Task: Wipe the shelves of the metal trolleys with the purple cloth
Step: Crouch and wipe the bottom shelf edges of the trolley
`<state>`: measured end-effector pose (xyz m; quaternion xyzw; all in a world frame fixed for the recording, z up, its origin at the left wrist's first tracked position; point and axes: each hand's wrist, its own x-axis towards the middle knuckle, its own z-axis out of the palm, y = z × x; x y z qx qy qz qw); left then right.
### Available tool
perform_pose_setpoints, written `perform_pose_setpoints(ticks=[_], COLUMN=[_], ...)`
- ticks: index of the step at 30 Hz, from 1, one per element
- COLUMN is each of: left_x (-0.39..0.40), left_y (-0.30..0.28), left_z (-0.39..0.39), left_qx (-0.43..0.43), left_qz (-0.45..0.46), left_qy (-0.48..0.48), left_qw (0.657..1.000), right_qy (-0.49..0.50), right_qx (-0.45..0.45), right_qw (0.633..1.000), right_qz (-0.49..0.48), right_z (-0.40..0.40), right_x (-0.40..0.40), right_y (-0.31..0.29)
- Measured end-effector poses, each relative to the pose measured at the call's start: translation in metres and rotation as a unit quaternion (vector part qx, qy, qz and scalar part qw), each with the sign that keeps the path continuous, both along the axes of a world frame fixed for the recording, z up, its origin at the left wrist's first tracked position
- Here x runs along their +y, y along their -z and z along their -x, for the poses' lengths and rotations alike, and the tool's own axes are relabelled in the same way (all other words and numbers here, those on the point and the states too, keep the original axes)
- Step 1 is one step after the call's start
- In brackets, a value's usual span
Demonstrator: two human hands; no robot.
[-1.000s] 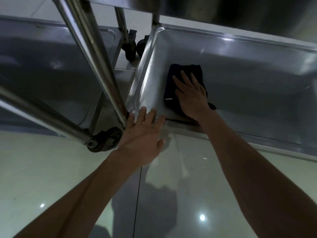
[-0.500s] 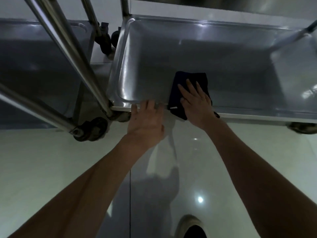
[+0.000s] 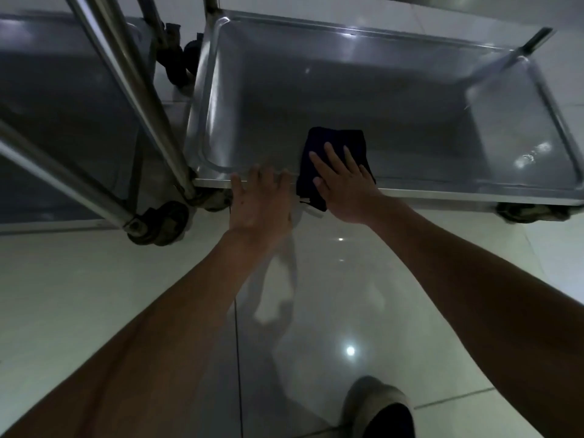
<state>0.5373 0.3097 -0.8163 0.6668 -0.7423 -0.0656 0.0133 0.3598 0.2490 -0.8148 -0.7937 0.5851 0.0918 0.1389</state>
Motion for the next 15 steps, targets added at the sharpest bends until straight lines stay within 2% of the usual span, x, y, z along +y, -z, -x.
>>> perform_pose_setpoints(ticks=[4,12,15], left_x=[-0.001,-0.001,-0.004], left_y=[-0.004,-0.021,-0.020], left_z=[-0.002,-0.005,-0.004], left_qx=[0.002,0.026,0.030], left_qz=[-0.009,-0.064,-0.061], left_qy=[0.000,0.004,-0.010], left_qw=[1.000,0.998,0.998], right_qy=[0.006,-0.039,-0.026], right_qx=[0.024,0.097,0.068], right_qw=[0.999,0.985,0.992], right_qz=[-0.022,-0.138,-0.101], right_z=[-0.007,-0.017,-0.013], right_x=[0.003,-0.016,-0.014], right_y=[-0.010,-0.040,-0.028])
